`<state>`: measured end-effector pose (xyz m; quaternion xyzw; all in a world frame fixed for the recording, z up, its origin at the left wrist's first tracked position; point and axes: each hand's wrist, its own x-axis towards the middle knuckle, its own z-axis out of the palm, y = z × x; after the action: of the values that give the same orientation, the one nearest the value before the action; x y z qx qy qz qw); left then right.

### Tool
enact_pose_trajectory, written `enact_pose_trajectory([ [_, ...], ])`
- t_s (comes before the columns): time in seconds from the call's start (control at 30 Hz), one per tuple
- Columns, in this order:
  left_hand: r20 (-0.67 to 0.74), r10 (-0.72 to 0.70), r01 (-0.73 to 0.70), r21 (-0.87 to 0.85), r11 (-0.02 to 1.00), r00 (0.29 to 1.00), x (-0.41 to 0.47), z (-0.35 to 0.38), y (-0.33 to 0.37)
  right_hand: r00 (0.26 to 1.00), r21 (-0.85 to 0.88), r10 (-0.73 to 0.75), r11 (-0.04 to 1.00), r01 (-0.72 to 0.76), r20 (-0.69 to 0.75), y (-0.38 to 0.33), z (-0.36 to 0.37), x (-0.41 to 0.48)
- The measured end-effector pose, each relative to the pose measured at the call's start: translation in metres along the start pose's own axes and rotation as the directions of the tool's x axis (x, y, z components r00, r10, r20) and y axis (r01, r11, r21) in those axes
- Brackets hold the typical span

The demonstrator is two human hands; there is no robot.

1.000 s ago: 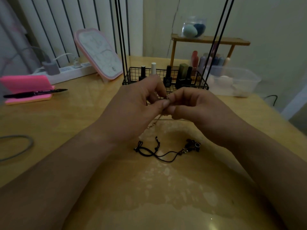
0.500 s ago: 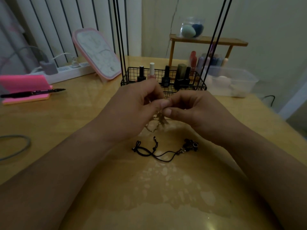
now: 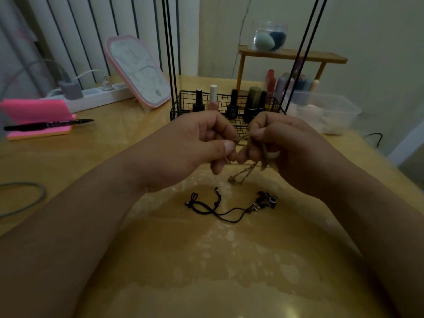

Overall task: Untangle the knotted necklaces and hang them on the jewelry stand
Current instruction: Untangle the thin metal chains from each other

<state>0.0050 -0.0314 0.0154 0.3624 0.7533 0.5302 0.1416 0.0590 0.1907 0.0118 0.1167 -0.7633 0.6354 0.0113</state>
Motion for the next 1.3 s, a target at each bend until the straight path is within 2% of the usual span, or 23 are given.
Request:
enact_pose_trajectory([
  [0.13, -0.027, -0.001, 0.001, 0.004, 1.000, 1.000, 0.0010, 0.0015, 0.0002, 1.000, 0.002, 0.012, 1.000, -0.012, 0.007, -0.0012, -0.0015, 0.0003],
  [0.27, -0.043, 0.009, -0.008, 0.016, 1.000, 0.999, 0.0004, 0.0014, 0.0009, 0.999, -0.176, -0.019, 0.984, 0.023, 0.028, 0.0001, 0.0000, -0.0012],
  [0.33, -0.051, 0.014, -0.013, 0.013, 1.000, 0.999, 0.0003, 0.0014, 0.0011, 0.999, -0.207, -0.032, 0.978, 0.036, 0.023, -0.0010, 0.0015, -0.0018],
  [0.63, -0.053, 0.019, -0.020, -0.022, 1.000, 0.998, -0.0006, -0.0003, 0.0028, 0.999, -0.159, -0.041, 0.986, 0.042, 0.009, -0.0044, 0.0034, -0.0024],
  [0.9, -0.101, 0.112, -0.098, 0.136, 0.986, 0.989, 0.0001, 0.0010, 0.0002, 0.999, -0.157, -0.036, 0.987, 0.036, 0.003, -0.0079, 0.0028, -0.0030],
  [1.07, -0.122, 0.285, -0.230, 0.339, 0.912, 0.951, -0.0003, 0.0033, -0.0006, 1.000, -0.153, -0.017, 0.988, 0.021, 0.023, -0.0065, 0.0023, -0.0025],
  [1.3, -0.105, 0.370, -0.293, 0.433, 0.853, 0.923, -0.0020, 0.0046, -0.0002, 1.000, -0.170, 0.023, 0.985, -0.026, -0.016, -0.0074, 0.0033, -0.0036],
])
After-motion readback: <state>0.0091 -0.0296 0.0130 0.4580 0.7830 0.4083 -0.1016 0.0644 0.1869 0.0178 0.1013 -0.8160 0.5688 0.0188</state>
